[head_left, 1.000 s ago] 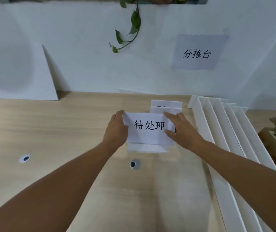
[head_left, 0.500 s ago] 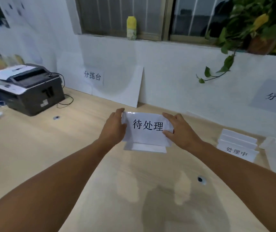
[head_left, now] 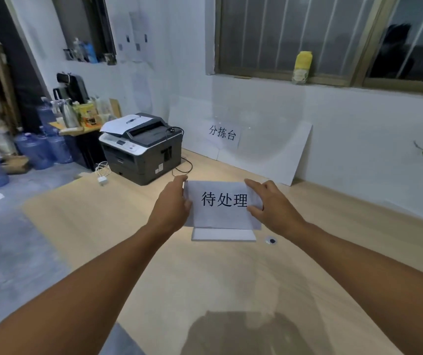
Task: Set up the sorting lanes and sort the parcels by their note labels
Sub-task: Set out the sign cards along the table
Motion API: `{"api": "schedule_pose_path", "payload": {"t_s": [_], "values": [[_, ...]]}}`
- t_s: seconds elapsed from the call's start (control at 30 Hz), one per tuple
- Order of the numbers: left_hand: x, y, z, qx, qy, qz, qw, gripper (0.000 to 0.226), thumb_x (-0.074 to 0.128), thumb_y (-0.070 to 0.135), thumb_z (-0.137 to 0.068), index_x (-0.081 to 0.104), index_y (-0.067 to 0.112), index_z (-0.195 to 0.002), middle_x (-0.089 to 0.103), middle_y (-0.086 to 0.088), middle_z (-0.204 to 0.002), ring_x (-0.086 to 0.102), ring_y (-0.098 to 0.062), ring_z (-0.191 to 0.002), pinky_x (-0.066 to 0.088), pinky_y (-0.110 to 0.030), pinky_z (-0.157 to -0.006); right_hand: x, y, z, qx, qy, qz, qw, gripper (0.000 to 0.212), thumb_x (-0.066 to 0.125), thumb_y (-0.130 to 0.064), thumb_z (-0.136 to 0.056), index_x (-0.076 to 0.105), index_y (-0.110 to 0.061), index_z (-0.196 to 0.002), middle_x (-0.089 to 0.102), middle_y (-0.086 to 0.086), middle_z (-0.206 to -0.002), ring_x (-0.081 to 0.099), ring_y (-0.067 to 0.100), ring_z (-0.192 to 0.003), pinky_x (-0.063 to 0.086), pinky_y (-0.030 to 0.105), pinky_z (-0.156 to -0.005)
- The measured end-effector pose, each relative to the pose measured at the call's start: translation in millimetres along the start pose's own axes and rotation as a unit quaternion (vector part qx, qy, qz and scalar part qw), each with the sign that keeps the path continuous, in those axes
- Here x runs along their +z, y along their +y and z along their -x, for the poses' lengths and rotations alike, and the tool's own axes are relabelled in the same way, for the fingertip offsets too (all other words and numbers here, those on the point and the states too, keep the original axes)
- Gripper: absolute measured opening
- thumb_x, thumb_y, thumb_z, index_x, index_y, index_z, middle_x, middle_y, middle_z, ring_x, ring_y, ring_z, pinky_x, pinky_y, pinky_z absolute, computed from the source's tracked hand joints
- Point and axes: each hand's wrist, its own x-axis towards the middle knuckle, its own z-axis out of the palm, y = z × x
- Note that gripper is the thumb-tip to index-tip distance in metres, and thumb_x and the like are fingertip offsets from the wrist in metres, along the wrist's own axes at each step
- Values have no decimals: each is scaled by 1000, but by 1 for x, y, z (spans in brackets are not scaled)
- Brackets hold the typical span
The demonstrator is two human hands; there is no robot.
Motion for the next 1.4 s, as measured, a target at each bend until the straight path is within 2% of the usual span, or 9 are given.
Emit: {"api": "schedule_pose_path", "payload": {"t_s": [0.17,0.37,0.47,0.5,0.6,0.8,0.93,1.07,1.4], "values": [[-15,-73,-53,-16,8,5,1000,55,62,11,-94,45,18,-146,62,-6,-129,59,-20,-104,46,-31,-82,59,-32,-60,8,-5,0,1000,63,61,-27,-98,32,-38,-153,39,-3,-118,54,21,-96,52,36,-82],[16,-155,-143,-3,-3,4,1000,48,62,8,-94,47,20,-138,61,-1,-121,53,-12,-92,39,-15,-62,137,-20,-150,41,2,9,999,61,60,-28,-98,31,-42,-149,35,-6,-117,54,20,-92,54,40,-77],[34,-192,-190,-15,-21,-2,1000,53,63,10,-95,43,20,-143,58,1,-123,52,-11,-95,44,-23,-74,176,-9,-192,58,-1,15,998,63,60,-28,-97,28,-42,-149,33,-7,-116,53,20,-91,52,37,-72],[39,-200,-203,-13,-24,0,1000,52,65,12,-95,44,22,-141,57,4,-120,53,-11,-95,45,-25,-74,185,-8,-202,64,0,18,998,63,61,-28,-97,28,-41,-149,33,-7,-116,53,20,-91,52,36,-72],[57,-226,-254,8,-34,4,999,41,64,13,-93,45,30,-125,52,12,-108,57,-11,-91,45,-21,-64,211,-3,-238,91,18,31,995,64,62,-27,-96,27,-40,-147,34,-5,-115,55,23,-86,52,38,-69],[113,-256,-342,45,-80,18,996,42,60,9,-92,37,42,-105,56,10,-105,60,-16,-90,56,-36,-69,247,24,-295,159,63,61,983,55,62,-18,-93,34,-35,-138,34,-3,-107,52,25,-78,53,40,-64],[165,-266,-402,90,-129,43,987,41,57,10,-93,38,38,-115,52,11,-107,58,-16,-89,46,-32,-68,264,54,-329,229,102,66,966,51,58,-14,-95,36,-33,-137,32,-3,-108,49,23,-83,52,38,-67],[214,-276,-455,126,-175,54,975,39,58,10,-94,37,36,-115,54,6,-110,58,-18,-90,44,-33,-69,281,89,-362,278,114,70,951,48,55,-14,-96,38,-33,-137,33,-3,-109,50,23,-85,55,42,-70],[325,-321,-528,113,-227,67,965,34,54,8,-95,40,25,-120,51,1,-111,56,-20,-88,43,-33,-72,345,186,-433,305,106,76,943,40,55,-11,-97,44,-26,-133,38,4,-110,51,28,-90,55,44,-75]]}}
